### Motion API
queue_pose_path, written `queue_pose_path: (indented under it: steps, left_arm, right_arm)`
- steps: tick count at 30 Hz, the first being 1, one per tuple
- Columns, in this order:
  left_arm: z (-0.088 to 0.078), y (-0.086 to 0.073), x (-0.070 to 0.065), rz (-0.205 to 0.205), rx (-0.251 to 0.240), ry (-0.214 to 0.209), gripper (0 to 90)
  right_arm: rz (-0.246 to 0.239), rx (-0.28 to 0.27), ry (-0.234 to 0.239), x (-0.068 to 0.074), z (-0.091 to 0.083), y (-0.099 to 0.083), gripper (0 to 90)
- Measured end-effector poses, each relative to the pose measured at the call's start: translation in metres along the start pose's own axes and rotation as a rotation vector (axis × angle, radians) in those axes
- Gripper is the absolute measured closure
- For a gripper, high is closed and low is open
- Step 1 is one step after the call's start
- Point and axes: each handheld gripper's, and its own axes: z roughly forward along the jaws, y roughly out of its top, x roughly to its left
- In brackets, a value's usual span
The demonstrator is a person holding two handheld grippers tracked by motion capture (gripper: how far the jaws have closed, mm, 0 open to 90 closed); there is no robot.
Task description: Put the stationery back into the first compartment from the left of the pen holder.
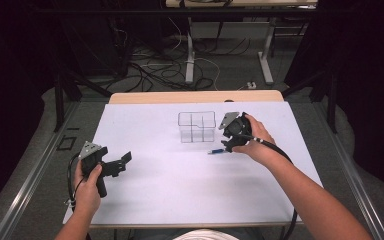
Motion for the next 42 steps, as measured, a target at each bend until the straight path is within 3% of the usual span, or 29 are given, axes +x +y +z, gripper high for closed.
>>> queue_pose_path:
  steps: [5, 10, 13, 22, 31, 42]
  left_arm:
    - [0.000, 0.000, 0.000, -0.001, 0.000, 0.001, 0.2]
    - [0.000, 0.000, 0.000, -0.001, 0.000, 0.001, 0.2]
    - [0.000, 0.000, 0.000, -0.002, 0.001, 0.002, 0.2]
    - [0.000, 0.000, 0.000, -0.002, -0.001, 0.000, 0.2]
    - [0.000, 0.000, -0.001, -0.001, 0.001, -0.003, 0.2]
    - [0.000, 0.000, -0.001, -0.002, 0.000, -0.003, 0.2]
  right_arm:
    - [-0.083, 0.018, 0.013, 0.004, 0.003, 0.000, 25.9]
    - [-0.107, 0.036, 0.035, 0.008, 0.005, 0.000, 28.5]
    - [-0.152, 0.055, 0.022, 0.011, 0.007, 0.001, 29.9]
    - [-0.180, 0.085, 0.034, 0.015, 0.015, 0.002, 34.6]
    - [-0.233, 0.116, 0.071, 0.019, 0.022, 0.000, 46.2]
    - [-0.281, 0.105, 0.109, 0.025, 0.032, 0.000, 55.1]
